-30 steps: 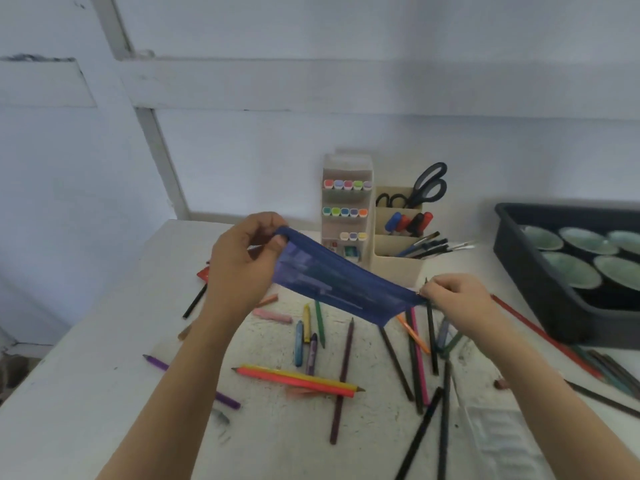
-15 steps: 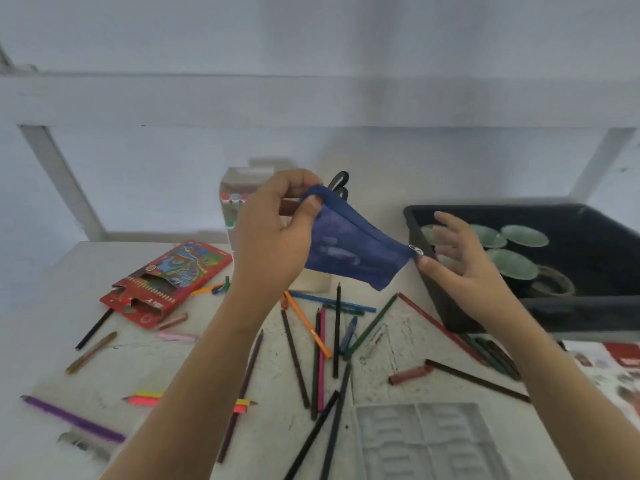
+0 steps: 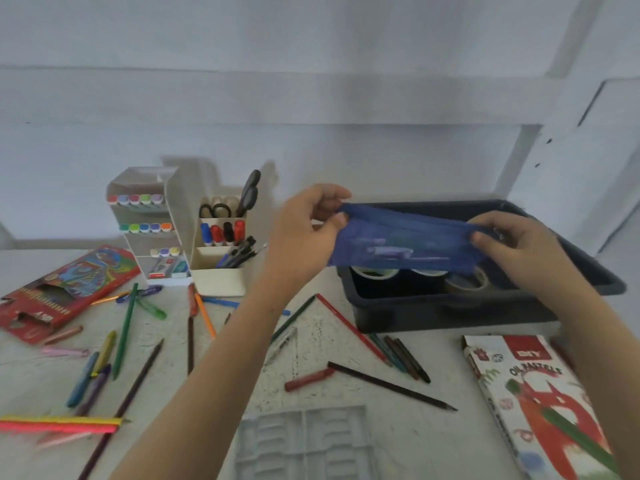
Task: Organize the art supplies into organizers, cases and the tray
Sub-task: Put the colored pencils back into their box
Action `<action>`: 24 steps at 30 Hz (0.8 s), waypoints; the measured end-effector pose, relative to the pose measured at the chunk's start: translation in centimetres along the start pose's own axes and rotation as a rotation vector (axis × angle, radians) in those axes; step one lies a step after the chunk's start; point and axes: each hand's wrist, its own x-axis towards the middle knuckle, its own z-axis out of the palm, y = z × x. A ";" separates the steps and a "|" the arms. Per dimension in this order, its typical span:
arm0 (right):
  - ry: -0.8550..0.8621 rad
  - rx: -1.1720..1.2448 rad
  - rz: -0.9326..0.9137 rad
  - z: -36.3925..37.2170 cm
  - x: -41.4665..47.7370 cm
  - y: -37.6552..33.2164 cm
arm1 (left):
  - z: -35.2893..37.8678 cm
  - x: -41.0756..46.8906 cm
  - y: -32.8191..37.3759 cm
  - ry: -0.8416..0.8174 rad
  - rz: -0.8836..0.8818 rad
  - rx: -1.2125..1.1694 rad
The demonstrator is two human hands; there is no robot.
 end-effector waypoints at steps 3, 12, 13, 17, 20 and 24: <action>-0.005 -0.139 0.037 -1.0 0.3 2.6 | 3.2 -0.6 -1.4 -0.147 -0.045 0.115; -0.230 -0.306 0.211 0.0 0.2 6.3 | 6.1 -1.9 -4.0 -0.396 -0.137 0.511; -0.239 -0.294 0.234 0.2 0.3 6.2 | 6.1 -1.9 -4.1 -0.408 -0.114 0.561; -0.304 -0.312 0.271 0.5 0.5 6.3 | 5.8 -2.0 -4.0 -0.465 0.054 0.701; -0.372 -0.342 0.306 0.9 0.3 6.0 | 5.2 -2.2 -4.2 -0.506 0.091 0.687; -0.346 -0.337 0.260 1.7 -0.3 4.8 | 3.9 -3.7 -4.8 -0.345 0.046 0.444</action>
